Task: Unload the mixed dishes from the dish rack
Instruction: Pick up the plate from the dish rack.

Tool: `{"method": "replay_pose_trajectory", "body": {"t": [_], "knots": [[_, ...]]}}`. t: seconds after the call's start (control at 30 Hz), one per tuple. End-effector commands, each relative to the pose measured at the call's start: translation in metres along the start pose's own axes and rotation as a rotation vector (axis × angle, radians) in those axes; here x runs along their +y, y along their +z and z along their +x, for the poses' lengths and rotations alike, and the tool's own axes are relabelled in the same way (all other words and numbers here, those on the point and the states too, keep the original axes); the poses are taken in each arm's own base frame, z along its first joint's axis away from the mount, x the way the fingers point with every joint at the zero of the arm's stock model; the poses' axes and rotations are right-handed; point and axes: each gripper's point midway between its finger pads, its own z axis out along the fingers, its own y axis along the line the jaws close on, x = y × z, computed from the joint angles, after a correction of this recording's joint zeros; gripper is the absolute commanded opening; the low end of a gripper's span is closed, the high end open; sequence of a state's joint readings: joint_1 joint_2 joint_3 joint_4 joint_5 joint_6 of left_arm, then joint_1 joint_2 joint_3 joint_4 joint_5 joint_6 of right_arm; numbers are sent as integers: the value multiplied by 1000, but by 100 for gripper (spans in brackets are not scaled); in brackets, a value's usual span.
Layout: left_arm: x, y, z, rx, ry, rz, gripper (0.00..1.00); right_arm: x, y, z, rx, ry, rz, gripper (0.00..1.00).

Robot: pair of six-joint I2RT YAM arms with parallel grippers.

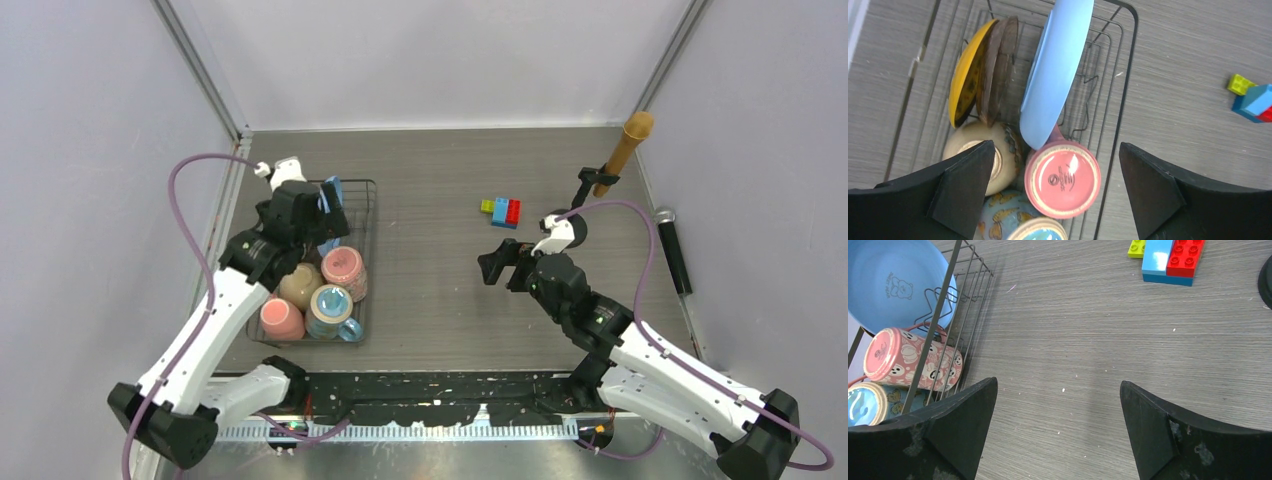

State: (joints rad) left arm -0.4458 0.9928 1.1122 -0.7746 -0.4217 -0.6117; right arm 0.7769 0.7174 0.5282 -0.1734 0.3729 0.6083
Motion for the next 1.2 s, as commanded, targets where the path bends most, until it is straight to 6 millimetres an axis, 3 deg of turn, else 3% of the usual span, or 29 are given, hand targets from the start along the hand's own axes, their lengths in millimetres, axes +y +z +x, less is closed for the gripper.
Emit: {"method": "replay_pose_trajectory", "body": {"t": [0.0, 0.17, 0.83, 1.0, 1.17], "knots": [[-7, 7, -42, -112, 81, -40, 99, 0, 0, -5, -34, 15, -1, 100], [-7, 24, -50, -120, 123, -112, 99, 1, 2, -3, -23, 13, -4, 100], [-5, 89, -43, -49, 335, -294, 94, -2, 0, 3, -6, 21, 3, 100], [0, 103, -36, -15, 377, -354, 90, -4, 1, 3, -6, 14, 10, 100], [-1, 114, -30, 16, 408, -378, 79, -5, 2, 6, 1, 4, 15, 100]]}}
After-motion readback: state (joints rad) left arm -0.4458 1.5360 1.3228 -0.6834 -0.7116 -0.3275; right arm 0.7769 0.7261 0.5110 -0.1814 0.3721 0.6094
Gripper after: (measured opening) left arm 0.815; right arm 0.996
